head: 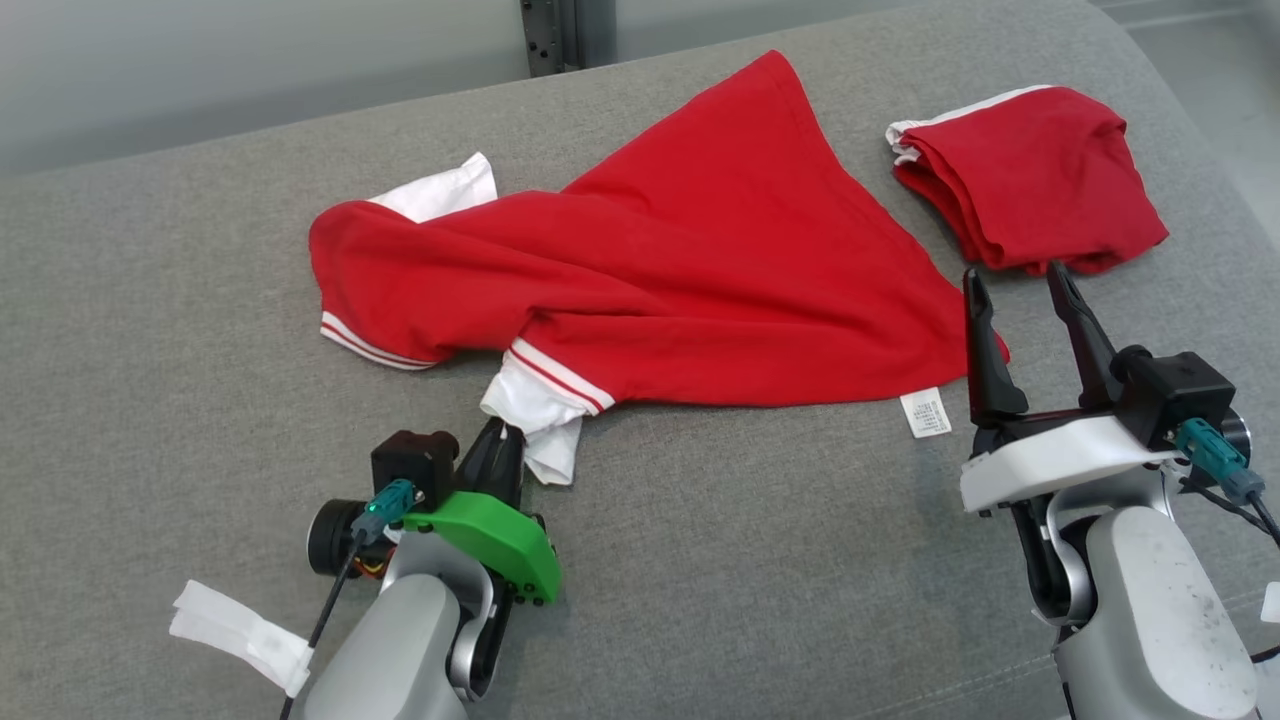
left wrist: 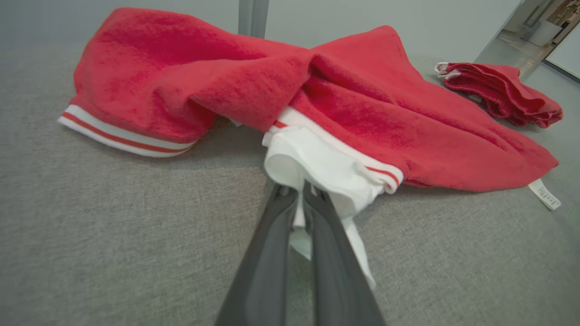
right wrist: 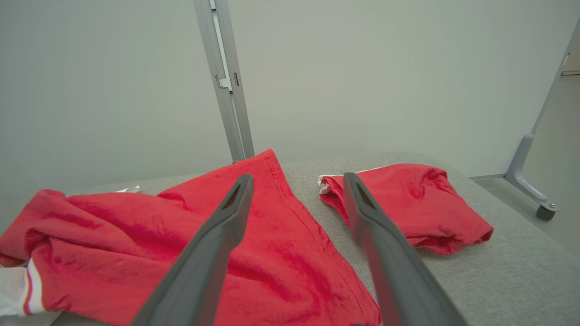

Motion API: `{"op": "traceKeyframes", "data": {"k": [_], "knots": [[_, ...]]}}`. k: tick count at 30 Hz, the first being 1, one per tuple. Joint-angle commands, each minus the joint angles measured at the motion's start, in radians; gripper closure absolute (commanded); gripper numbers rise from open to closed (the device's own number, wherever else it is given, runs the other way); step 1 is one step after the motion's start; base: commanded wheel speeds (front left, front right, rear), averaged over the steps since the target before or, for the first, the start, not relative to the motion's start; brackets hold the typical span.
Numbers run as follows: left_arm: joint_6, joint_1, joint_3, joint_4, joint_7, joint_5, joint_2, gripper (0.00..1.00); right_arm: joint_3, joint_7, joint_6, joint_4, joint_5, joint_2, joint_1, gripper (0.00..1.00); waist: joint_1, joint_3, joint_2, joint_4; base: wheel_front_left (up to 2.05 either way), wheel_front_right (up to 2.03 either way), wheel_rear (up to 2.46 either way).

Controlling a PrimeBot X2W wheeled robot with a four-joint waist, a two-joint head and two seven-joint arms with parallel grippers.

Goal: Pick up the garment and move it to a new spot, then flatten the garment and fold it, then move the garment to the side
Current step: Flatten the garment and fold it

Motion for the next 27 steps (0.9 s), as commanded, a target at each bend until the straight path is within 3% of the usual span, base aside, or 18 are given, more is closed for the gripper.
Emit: {"op": "traceKeyframes", "data": {"k": [1, 8, 16, 21, 27], "knots": [[-0.002, 0.004, 0.018, -0.02, 0.0, 0.023, 0.008, 1.0, -0.009, -0.008, -0.001, -0.007, 0.002, -0.001, 0.02, 0.0, 0.0, -0.019, 0.0, 0.021, 0.0, 0.0, 0.0], [0.002, 0.006, 0.102, -0.159, 0.0, 0.136, 0.06, 1.0, -0.039, -0.005, -0.001, -0.026, 0.009, -0.001, 0.047, 0.0, 0.0, -0.06, 0.0, 0.071, 0.0, 0.0, 0.0], [0.012, 0.048, 0.155, -0.295, 0.0, 0.256, 0.218, 1.0, -0.05, -0.002, -0.001, -0.048, 0.015, -0.001, 0.072, 0.0, 0.0, -0.069, 0.0, 0.11, 0.0, 0.0, 0.0], [-0.002, 0.104, 0.121, -0.336, 0.005, 0.319, 0.301, 1.0, -0.049, -0.002, -0.001, -0.047, 0.019, -0.002, 0.082, 0.0, 0.0, -0.063, 0.0, 0.12, 0.0, 0.0, 0.0], [-0.025, 0.177, 0.028, -0.338, 0.023, 0.34, 0.259, 1.0, -0.057, 0.003, -0.001, -0.042, 0.017, -0.002, 0.095, 0.0, 0.0, -0.057, 0.0, 0.126, 0.0, 0.0, 0.0]]}}
